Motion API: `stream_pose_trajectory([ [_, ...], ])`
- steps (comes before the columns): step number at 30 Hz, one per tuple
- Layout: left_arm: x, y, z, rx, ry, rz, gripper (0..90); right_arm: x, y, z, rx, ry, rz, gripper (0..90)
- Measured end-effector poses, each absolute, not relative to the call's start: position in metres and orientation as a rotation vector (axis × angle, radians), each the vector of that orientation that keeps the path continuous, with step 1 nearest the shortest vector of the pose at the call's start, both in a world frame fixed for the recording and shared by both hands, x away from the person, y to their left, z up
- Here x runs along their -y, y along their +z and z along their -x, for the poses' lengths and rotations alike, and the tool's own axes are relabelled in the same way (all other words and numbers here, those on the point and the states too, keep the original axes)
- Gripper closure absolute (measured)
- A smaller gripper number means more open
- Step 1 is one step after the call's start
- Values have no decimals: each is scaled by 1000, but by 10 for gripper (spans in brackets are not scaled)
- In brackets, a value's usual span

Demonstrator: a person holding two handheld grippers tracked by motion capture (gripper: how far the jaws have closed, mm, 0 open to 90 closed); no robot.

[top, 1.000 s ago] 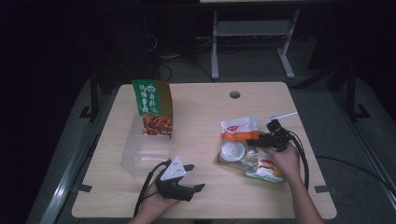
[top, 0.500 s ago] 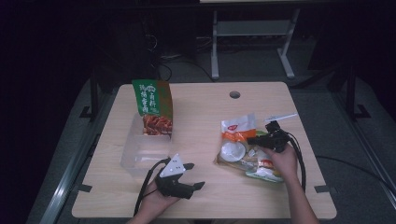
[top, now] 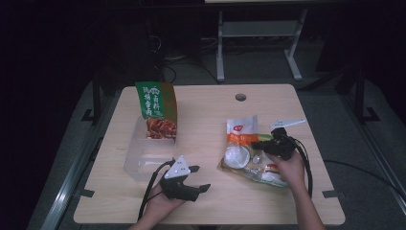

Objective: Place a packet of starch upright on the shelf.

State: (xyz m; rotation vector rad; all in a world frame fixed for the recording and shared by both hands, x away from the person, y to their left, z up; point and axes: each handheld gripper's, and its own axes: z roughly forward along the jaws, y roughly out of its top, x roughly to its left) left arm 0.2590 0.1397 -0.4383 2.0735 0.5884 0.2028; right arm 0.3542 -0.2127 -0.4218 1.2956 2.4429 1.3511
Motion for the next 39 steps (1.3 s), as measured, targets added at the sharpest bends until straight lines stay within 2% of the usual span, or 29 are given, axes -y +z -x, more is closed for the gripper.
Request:
stream_pose_trajectory([
  [13, -134, -439, -258, -589, 179, -2071, 265, 198, -398, -335, -2432, 1466, -1085, 896],
  [19, -120, -437, -264, -569, 170, -2076, 238, 192, -389, -319, -2462, 1445, -963, 896],
  [29, -102, -442, -293, -651, 116, -2049, 237, 190, -387, -309, -2507, 1478, -779, 895],
  [31, -100, -444, -303, -681, 55, -2034, 237, 191, -387, -309, -2511, 1476, -764, 895],
  [35, -96, -447, -314, -717, 17, -2023, 243, 192, -388, -309, -2522, 1486, -726, 895],
  [39, -91, -447, -325, -737, -32, -1982, 300, 195, -389, -308, -2538, 1488, -687, 894],
])
